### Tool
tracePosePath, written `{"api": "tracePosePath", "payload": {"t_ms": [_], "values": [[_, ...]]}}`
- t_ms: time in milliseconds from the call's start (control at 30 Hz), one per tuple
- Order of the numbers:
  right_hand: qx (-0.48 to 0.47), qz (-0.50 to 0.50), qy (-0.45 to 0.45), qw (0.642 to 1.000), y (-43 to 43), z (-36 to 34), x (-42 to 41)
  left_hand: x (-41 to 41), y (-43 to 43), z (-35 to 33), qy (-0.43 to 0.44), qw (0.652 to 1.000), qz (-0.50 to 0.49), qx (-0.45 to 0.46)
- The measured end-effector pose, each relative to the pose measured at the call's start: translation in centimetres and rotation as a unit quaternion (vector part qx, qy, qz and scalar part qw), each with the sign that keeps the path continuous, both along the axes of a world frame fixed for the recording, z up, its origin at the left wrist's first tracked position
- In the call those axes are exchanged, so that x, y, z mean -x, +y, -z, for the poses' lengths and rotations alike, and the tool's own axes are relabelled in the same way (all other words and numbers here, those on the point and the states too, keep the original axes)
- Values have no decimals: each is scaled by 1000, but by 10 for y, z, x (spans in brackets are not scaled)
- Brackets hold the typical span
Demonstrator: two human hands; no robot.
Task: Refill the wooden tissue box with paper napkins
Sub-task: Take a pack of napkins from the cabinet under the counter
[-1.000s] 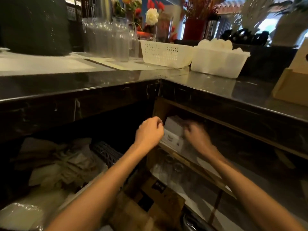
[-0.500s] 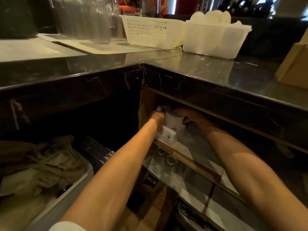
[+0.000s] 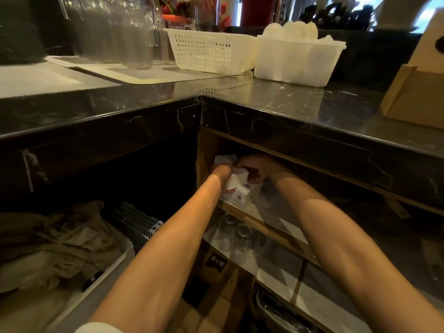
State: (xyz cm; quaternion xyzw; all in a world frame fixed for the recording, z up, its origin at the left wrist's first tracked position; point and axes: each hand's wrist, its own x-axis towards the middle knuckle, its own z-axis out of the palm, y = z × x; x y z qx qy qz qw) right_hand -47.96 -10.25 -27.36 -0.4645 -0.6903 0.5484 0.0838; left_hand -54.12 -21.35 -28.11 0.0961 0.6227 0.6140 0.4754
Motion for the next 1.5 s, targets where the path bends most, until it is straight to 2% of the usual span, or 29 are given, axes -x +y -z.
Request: {"api": "tracePosePath", "payload": {"t_ms": [133, 200, 333, 433, 600, 733, 867, 1000, 1100, 1200, 1333, 1500], "values": [[105, -27, 26, 994, -3, 12, 5, 5, -17, 6, -6, 1000, 7, -24], [126, -44, 48, 990, -16, 13, -3, 8, -32, 8, -1, 999, 15, -34], [163, -53, 123, 978, -45, 21, -36, 27, -59, 23, 91, 993, 51, -48], [182, -46, 201, 961, -66, 34, -54, 44, -86, 37, 171, 973, 153, -35], [132, -107, 151, 974, -86, 55, -55, 68, -118, 56, 231, 942, 238, -47], [188, -147, 84, 967, -113, 41, -46, 71, -145, 34, 196, 937, 291, -7], [221, -147, 36, 964, -144, -12, -53, 69, -171, -15, 133, 947, 289, 40], [271, -67, 51, 959, -179, -80, -75, 47, -192, -90, 46, 976, 213, 25], [303, -10, 47, 952, -201, -133, -109, 15, -207, -140, -54, 967, 243, 54], [327, 63, 50, 942, -222, -195, -153, -19, -214, -196, -100, 965, 230, 73], [326, 136, 56, 934, -233, -277, -207, -61, -205, -274, -117, 948, 289, 66], [284, 231, 134, 921, -226, -358, -258, -93, -157, -362, -94, 922, 376, -9]]}}
